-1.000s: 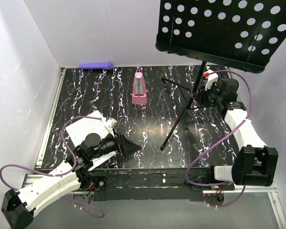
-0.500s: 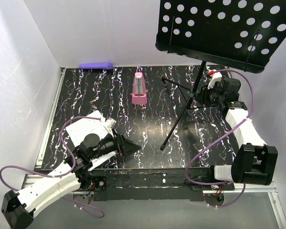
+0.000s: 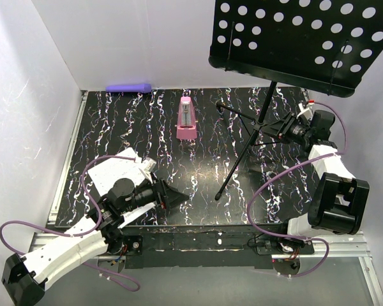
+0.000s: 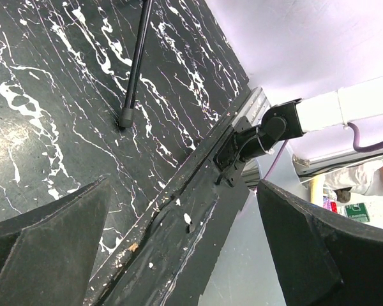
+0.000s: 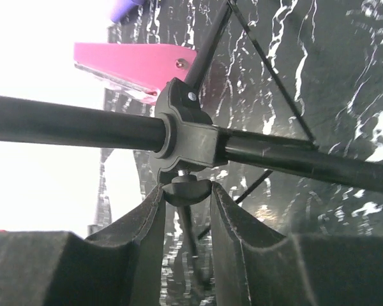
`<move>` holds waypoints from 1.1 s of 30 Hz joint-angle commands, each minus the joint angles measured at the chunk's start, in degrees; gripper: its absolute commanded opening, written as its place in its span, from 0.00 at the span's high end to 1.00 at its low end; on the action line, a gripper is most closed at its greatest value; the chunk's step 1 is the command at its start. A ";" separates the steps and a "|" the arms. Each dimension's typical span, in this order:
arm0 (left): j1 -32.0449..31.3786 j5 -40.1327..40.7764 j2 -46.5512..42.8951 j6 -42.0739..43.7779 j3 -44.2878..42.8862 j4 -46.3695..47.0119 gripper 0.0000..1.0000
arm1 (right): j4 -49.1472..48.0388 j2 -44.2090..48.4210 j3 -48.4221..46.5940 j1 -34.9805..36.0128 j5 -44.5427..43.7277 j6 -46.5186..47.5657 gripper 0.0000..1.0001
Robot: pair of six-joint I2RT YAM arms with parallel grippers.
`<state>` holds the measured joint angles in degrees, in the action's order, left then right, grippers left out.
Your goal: Set up the instrument practice props
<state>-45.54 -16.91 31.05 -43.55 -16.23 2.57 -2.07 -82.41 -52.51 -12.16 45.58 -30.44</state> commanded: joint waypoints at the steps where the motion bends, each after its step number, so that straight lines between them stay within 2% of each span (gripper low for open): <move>1: 0.10 0.56 1.03 0.05 -0.82 -0.20 0.02 | -2.68 -1.79 3.20 -1.20 -2.25 -20.26 0.99; 7: 0.10 -0.14 3.66 0.04 -1.70 1.03 0.02 | -9.09 -1.70 5.84 -1.20 -0.06 -26.77 0.99; 8: 0.19 -0.23 4.10 0.13 -1.96 1.21 0.02 | -9.97 -1.96 5.93 -1.20 0.55 -27.22 0.94; 9: 0.19 -0.32 4.46 0.04 -2.14 1.39 0.02 | -10.58 -2.05 5.84 -1.20 1.17 -27.57 0.86; 12: 0.10 -0.50 5.16 0.13 -2.49 1.56 0.02 | -13.66 -2.14 5.41 -1.20 3.80 -26.61 0.47; 14: 0.10 -0.58 4.99 0.31 -2.75 1.30 0.02 | -11.14 -1.53 3.30 -1.20 5.91 -20.23 0.32; 17: 0.10 -0.23 4.46 0.83 -3.02 0.33 0.02 | 5.08 0.75 -1.96 -1.63 4.96 0.47 0.20; 20: 0.10 -0.58 5.59 2.85 -4.07 0.07 0.02 | 17.32 4.18 -4.17 -3.12 2.94 16.59 0.16; 23: 0.19 -2.59 10.95 6.45 -6.35 1.47 0.02 | 22.71 11.01 -2.25 -5.15 1.54 29.78 0.15; 25: 0.01 -4.88 17.61 8.30 -8.72 3.14 0.02 | 23.33 17.34 0.64 -5.76 -0.05 37.96 0.15; 29: -0.60 -8.32 31.93 11.72 -15.75 5.16 0.02 | 23.17 26.67 5.57 -7.43 -2.08 44.41 0.11; 33: -3.23 -7.10 46.17 15.16 -24.79 4.56 0.02 | 20.52 27.22 8.04 -10.06 1.26 44.59 0.11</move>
<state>-46.57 -22.92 67.77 -33.71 -33.23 6.15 18.35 -53.89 -46.89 -19.88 45.50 7.46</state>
